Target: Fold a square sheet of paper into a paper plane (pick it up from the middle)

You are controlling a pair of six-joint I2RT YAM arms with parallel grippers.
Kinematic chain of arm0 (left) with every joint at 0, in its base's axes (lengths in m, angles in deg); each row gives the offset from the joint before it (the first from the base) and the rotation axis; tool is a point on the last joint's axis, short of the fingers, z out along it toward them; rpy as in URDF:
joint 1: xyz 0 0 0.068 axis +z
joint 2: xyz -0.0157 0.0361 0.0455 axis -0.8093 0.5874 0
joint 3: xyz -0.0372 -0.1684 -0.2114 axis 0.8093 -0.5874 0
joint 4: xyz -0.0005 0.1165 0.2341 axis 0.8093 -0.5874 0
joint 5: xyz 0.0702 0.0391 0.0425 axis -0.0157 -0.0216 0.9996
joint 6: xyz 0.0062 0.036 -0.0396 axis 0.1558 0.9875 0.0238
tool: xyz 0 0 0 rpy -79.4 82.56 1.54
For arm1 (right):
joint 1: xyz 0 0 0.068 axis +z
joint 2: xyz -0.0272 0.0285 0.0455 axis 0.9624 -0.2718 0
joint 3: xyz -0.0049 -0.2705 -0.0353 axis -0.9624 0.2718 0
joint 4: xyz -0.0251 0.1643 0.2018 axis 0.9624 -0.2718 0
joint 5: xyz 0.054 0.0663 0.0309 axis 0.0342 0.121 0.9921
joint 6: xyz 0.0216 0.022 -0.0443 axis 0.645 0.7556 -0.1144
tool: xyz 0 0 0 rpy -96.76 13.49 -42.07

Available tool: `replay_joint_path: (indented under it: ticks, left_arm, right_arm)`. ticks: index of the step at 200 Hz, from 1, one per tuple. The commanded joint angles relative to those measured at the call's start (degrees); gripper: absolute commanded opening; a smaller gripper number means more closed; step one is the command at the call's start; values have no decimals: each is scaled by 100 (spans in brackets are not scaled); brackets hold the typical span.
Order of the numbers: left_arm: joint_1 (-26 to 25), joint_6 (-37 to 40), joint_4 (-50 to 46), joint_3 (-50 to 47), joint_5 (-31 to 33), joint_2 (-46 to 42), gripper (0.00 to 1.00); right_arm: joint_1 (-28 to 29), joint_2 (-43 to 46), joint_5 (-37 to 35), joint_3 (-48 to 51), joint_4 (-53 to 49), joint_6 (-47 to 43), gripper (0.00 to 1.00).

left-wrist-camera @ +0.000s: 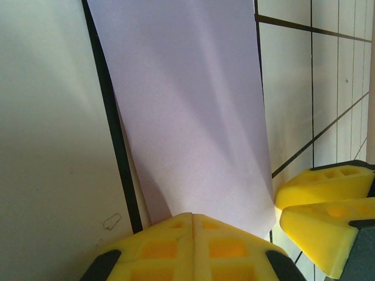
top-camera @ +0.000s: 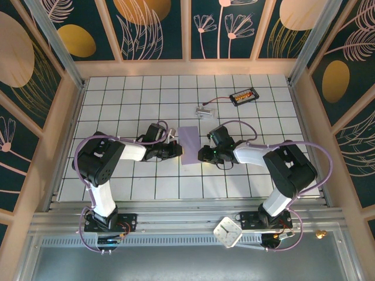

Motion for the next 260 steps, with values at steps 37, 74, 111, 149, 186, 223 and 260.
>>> replay_joint_path:
  ticks: [37, 74, 111, 149, 186, 223, 260]
  left_arm:
    - [-30, 299, -610, -33, 280, 200, 0]
    - [-30, 333, -650, -17, 296, 187, 0]
    - [-30, 342, -664, -3, 313, 178, 0]
    - [-30, 369, -697, 5, 339, 169, 0]
    - [-30, 367, -691, -22, 340, 156, 0]
    - [-30, 379, -674, -22, 327, 182, 0]
    - [-30, 379, -685, -31, 322, 145, 0]
  right_arm:
    - [-22, -137, 523, -127, 399, 52, 27]
    - [-77, -77, 591, -93, 498, 59, 27]
    - [-98, 124, -15, -203, -110, -152, 27]
    - [-38, 36, -270, -229, -325, -183, 27]
    - [37, -111, -250, -259, -266, -168, 27]
    - [99, -215, 306, -249, 124, -39, 27]
    - [95, -268, 336, -239, 177, 17, 25]
